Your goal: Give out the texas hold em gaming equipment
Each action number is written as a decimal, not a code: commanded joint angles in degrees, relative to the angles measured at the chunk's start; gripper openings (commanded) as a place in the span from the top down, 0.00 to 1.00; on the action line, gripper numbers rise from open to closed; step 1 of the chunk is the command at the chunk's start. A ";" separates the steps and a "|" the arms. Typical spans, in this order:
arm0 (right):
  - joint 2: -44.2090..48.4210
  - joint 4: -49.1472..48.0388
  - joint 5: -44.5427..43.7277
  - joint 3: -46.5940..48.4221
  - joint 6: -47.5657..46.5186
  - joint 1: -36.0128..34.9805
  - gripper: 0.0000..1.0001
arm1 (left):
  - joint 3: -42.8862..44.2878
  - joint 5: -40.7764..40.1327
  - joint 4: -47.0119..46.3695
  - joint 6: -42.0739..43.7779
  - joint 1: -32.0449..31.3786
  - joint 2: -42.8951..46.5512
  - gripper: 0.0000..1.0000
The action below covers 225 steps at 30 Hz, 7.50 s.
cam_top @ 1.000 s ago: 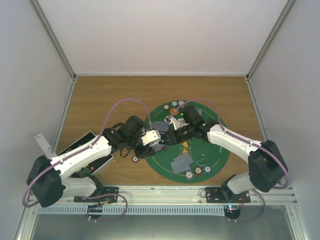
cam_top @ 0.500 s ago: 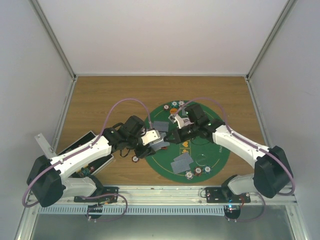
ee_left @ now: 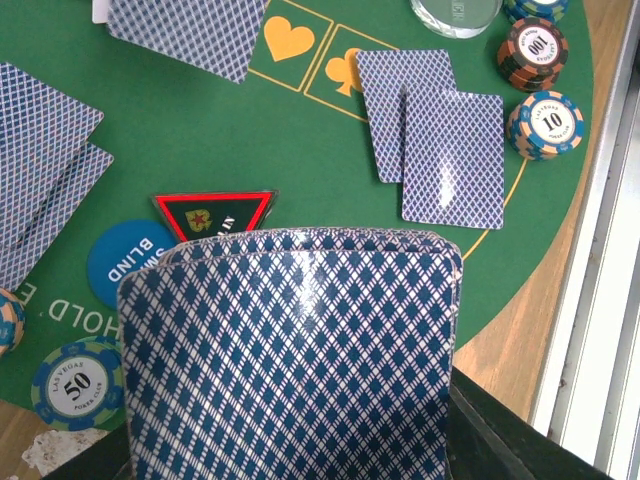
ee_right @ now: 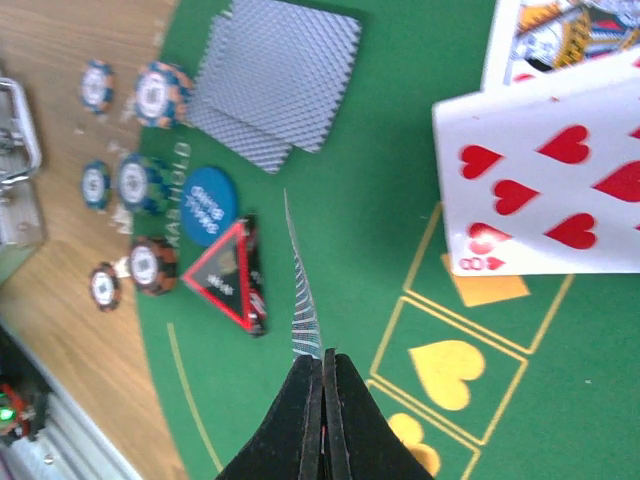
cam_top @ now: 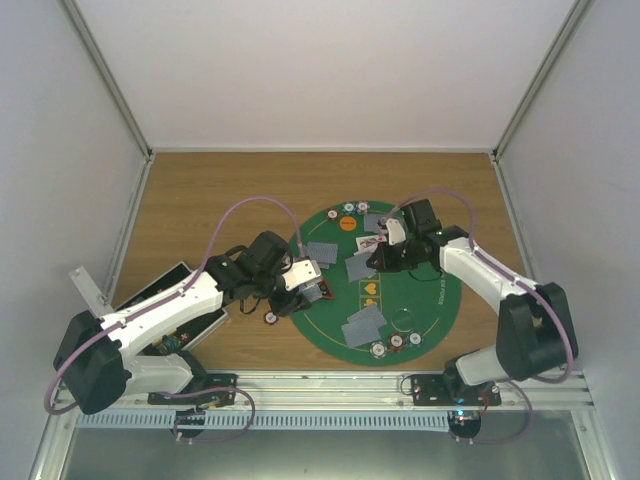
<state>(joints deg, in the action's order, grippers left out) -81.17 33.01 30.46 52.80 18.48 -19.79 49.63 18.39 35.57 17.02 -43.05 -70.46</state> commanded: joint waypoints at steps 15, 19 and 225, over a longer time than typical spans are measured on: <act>-12.64 3.33 -11.60 1.95 -7.65 4.22 1.00 | 0.69 0.16 -2.04 0.13 -0.28 0.58 0.48; -12.99 2.58 -11.42 1.98 -7.61 4.87 0.99 | 0.60 0.21 -2.05 0.14 -0.28 0.42 0.48; -6.40 1.51 0.98 -0.46 -7.99 3.92 0.99 | 0.82 -0.24 -1.90 0.51 -0.28 0.89 0.48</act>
<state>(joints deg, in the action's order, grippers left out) -85.52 37.04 34.87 53.76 10.96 -17.76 49.63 17.74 36.64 17.15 -43.05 -70.46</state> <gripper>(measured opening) 0.014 0.528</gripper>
